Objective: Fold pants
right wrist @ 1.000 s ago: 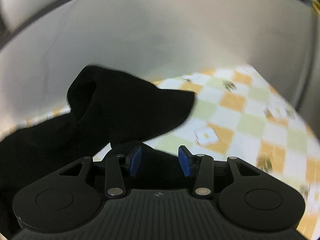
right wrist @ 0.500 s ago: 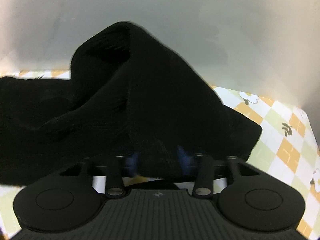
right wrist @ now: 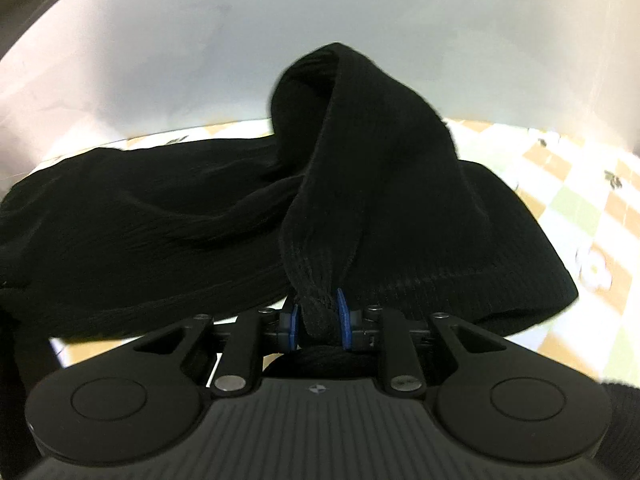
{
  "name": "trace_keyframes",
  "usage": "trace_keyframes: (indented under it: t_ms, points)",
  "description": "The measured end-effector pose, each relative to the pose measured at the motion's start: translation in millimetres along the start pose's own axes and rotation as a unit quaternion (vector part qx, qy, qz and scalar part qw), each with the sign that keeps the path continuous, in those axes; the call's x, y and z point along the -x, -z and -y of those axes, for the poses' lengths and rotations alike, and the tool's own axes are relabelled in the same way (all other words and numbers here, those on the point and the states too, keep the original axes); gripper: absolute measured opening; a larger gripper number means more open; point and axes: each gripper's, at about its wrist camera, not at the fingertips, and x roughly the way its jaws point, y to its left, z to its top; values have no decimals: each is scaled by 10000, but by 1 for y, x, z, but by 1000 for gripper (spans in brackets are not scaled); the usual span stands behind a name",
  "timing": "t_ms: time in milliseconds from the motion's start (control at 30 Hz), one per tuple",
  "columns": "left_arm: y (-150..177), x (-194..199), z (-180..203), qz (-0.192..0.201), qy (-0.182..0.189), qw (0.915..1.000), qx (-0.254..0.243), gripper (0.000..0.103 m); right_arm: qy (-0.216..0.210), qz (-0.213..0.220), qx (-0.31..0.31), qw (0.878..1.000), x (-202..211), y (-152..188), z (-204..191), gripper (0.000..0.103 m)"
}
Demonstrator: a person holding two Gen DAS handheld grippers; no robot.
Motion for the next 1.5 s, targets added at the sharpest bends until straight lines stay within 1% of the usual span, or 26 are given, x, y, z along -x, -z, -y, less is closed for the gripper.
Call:
trace_keyframes:
  t_ms: [133, 300, 400, 467, 533, 600, 633, 667, 700, 733, 800, 867, 933, 1000, 1100, 1167, 1200, 1233, 1267, 1300, 1333, 1433, 1500]
  points:
    - [9, 1, -14, 31, 39, 10000, -42, 99, -215, -115, -177, 9995, 20, 20, -13, 21]
    - [17, 6, -29, 26, -10, 10000, 38, 101, -431, -260, -189, 9986, 43, 42, -31, 21]
    - [21, 4, -33, 30, -53, 9999, 114, 101, -558, -338, -263, 9975, 50, 46, -33, 21]
    - [20, 3, -33, 5, -74, 9998, 172, 101, -596, -391, -197, 9973, 51, 45, -32, 20]
    - [16, 5, -26, -29, -101, 9997, 204, 101, -677, -484, -159, 9964, 51, 32, -12, 18]
    - [9, 3, -22, -143, -110, 9995, 257, 100, -737, -546, -189, 9956, 56, 27, -1, 17]
    - [2, 5, -21, -224, -51, 9990, 385, 95, -740, -500, -110, 9959, 53, 17, 1, 17]
    - [-5, 7, -23, -250, 40, 9981, 566, 90, -752, -413, 18, 9963, 56, 15, 0, 17]
    - [-12, 14, -24, -206, 216, 9959, 849, 83, -789, -302, 154, 9963, 67, 7, 6, 17]
    - [-18, 22, -25, -125, 407, 9929, 1113, 83, -831, -180, 253, 9961, 78, -1, 12, 17]
    - [-30, 41, -21, 166, 810, 9832, 1626, 83, -835, 111, 430, 9955, 106, -19, 26, 16]
    - [-42, 56, -5, 382, 1040, 9784, 1745, 83, -746, 386, 461, 9954, 125, -40, 49, 16]
    - [-55, 67, 20, 556, 1268, 9765, 1655, 83, -560, 699, 311, 9955, 136, -63, 77, 16]
    - [-64, 72, 46, 641, 1450, 9750, 1557, 83, -325, 979, 141, 9946, 139, -87, 104, 16]
    - [-76, 73, 85, 729, 1538, 9754, 1401, 83, 115, 1300, 12, 9914, 127, -120, 138, 16]
    - [-80, 70, 107, 799, 1495, 9778, 1232, 83, 450, 1457, -337, 9877, 107, -137, 160, 17]
    - [-82, 66, 118, 819, 1443, 9796, 1135, 83, 666, 1519, -486, 9849, 96, -140, 168, 20]
    - [-83, 64, 130, 804, 1379, 9815, 1060, 83, 891, 1556, -634, 9817, 84, -142, 177, 32]
    - [-83, 60, 137, 749, 1314, 9832, 1020, 83, 1040, 1540, -772, 9796, 75, -141, 185, 40]
    - [-82, 54, 143, 672, 1250, 9847, 1008, 83, 1097, 1496, -891, 9786, 69, -138, 193, 47]
    - [-81, 48, 148, 595, 1191, 9858, 1019, 83, 1094, 1438, -1021, 9782, 66, -132, 200, 47]
    - [-72, 35, 152, 392, 1044, 9877, 1098, 83, 814, 1233, -1247, 9811, 64, -102, 216, 46]
    - [-56, 18, 145, 236, 944, 9882, 1180, 83, 885, 1005, -1215, 9835, 65, -78, 224, 48]
